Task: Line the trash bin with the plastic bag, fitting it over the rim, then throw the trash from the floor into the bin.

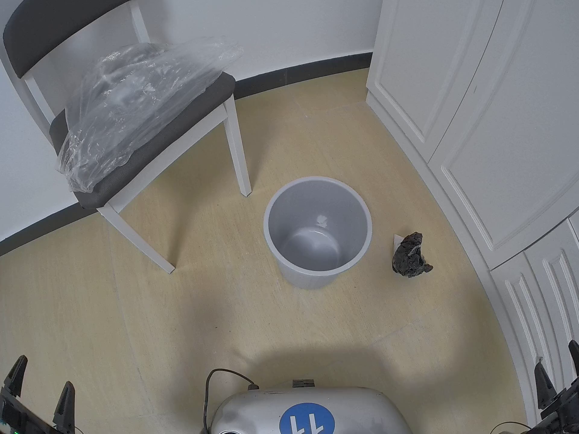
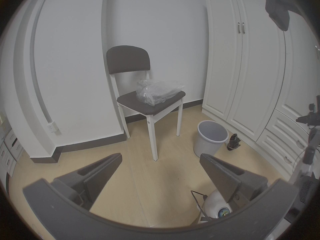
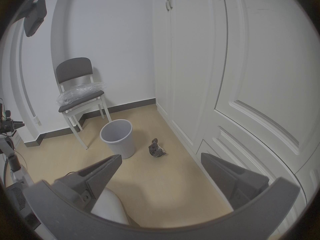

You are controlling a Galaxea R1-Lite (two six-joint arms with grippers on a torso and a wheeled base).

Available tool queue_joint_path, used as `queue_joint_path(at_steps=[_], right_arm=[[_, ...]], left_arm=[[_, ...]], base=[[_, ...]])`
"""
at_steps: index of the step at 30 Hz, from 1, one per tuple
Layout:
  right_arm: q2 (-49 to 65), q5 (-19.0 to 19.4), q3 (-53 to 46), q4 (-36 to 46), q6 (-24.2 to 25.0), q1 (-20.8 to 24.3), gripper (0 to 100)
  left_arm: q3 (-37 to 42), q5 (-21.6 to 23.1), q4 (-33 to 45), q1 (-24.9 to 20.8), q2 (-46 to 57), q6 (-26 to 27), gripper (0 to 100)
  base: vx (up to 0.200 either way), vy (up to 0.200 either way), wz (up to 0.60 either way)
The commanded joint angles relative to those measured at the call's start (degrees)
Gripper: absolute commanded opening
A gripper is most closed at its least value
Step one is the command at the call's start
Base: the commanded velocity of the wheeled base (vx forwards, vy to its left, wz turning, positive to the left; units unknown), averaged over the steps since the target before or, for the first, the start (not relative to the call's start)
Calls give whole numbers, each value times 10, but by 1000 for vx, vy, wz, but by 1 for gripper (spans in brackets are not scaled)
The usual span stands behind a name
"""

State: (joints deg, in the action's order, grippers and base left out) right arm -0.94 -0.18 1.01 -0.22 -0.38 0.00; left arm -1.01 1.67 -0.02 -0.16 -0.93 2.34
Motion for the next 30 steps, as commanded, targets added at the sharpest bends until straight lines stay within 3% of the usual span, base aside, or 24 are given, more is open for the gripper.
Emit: queue_joint_path(at_steps=[1, 7, 12, 15, 20, 21, 23, 24, 27, 28, 30], right_arm=[[9, 0, -9, 0, -2, 0, 100], [9, 2, -9, -1, 1, 0, 100], [9, -2, -9, -1, 8, 1, 100], [9, 4, -9, 0, -19, 0, 100], [9, 6, -10, -4, -9, 1, 100], [9, 4, -2, -14, 9, 1, 100], [3, 9, 65, -34, 92, 3, 100], [2, 9, 70, -33, 95, 3, 100], [-42, 15, 97, -16, 61, 1, 100], [-82, 23, 103, -26, 24, 5, 100], [-154, 29, 123, -65, 23, 13, 100]], left_arm=[[10, 1, 0, -1, 9, 1, 100], [9, -3, 0, 0, 9, -6, 100], [7, -37, -32, 0, 9, -32, 100], [-49, -13, -86, -5, 8, -24, 100], [-83, 18, -9, -5, 2, -22, 100], [-84, 18, 9, -5, 4, -21, 100], [-86, 20, 17, -5, 0, -20, 100], [-86, 20, 17, -5, -1, -20, 100], [-102, 21, 18, -10, -34, -9, 100], [-114, 20, 17, -10, -65, 10, 100], [-135, 18, 15, -10, -123, 40, 100]], base=[[0, 0, 0], [0, 0, 0], [0, 0, 0], [0, 0, 0], [0, 0, 0], [0, 0, 0], [0, 0, 0], [0, 0, 0], [0, 0, 0], [0, 0, 0], [0, 0, 0]])
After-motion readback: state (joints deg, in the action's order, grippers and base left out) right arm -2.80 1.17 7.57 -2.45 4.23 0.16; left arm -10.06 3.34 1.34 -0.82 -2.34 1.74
